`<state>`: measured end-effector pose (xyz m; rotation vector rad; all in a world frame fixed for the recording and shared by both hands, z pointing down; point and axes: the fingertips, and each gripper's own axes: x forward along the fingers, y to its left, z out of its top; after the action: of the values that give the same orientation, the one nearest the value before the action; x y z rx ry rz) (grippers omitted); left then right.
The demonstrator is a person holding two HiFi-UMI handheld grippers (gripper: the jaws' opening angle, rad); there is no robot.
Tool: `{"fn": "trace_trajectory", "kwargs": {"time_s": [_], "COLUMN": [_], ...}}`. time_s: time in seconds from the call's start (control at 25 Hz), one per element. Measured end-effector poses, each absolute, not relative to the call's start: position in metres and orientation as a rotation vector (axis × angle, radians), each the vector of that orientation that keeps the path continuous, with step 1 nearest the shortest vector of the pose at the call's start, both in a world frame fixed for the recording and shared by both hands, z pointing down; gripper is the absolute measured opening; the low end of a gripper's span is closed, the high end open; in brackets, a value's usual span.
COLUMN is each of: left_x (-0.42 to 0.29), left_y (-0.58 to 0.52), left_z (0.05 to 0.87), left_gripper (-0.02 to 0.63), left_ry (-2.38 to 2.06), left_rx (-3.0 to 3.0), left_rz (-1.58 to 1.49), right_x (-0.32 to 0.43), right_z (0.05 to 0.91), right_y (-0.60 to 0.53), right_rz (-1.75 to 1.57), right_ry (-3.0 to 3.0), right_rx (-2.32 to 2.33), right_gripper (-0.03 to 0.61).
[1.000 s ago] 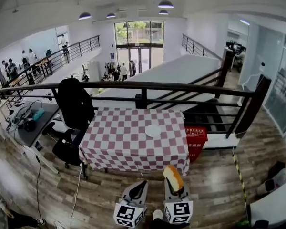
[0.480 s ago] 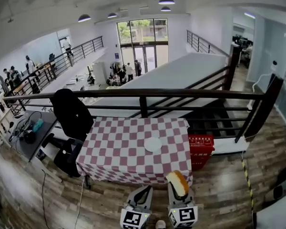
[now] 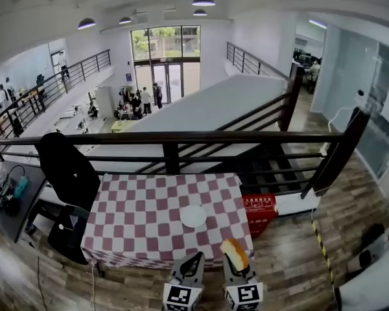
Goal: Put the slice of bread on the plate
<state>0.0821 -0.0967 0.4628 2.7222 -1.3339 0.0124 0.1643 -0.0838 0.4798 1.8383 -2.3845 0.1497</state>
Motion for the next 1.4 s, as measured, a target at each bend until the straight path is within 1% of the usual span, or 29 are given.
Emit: {"fn": "trace_trajectory", "kwargs": {"time_s": [0.24,0.36,0.44,0.64,0.84,1.08,1.4], "left_x": [0.039,0.016,0.006,0.001,0.000,0.006,0.019], "left_y": [-0.184,-0.209,-0.225,-0.254,-0.278,-0.305,-0.320], "left_z": [0.453,0.458,0.474,0.502,0.531,0.558,0.627], "left_gripper": [0.018,0.018,0.020,0.018,0.019,0.018,0.018], "left_ry": [-1.346,-1.346,-1.336,-1.288,-1.306,-1.323,-1.262], "left_rx": [2.767,2.726,2.676,2.628,2.614,2.569,2.475], "left_rz": [-0.043,-0.057,-0.053,-0.021,-0.011,0.107,0.310], "right_x": [0.125,0.099,0.089,0.081,0.081,0.095,0.112], "right_z": [0.460,0.458,0.466,0.490,0.525,0.572,0.655], "right_y": [-0.166,-0.183,-0.189,-0.211,-0.238,-0.279,-0.310], "right_rz": [0.065,-0.018,-0.017,0.146,0.211,0.382,0.643], "right_ry": [-2.360,-2.313,-2.293,-2.337,-2.319,-2.296,-2.156], "right_rx": [1.834,1.780,1.731,1.669,1.585,1.552,1.427], "right_gripper": [0.098,0.098,0.098,0.098,0.098,0.098,0.098]}}
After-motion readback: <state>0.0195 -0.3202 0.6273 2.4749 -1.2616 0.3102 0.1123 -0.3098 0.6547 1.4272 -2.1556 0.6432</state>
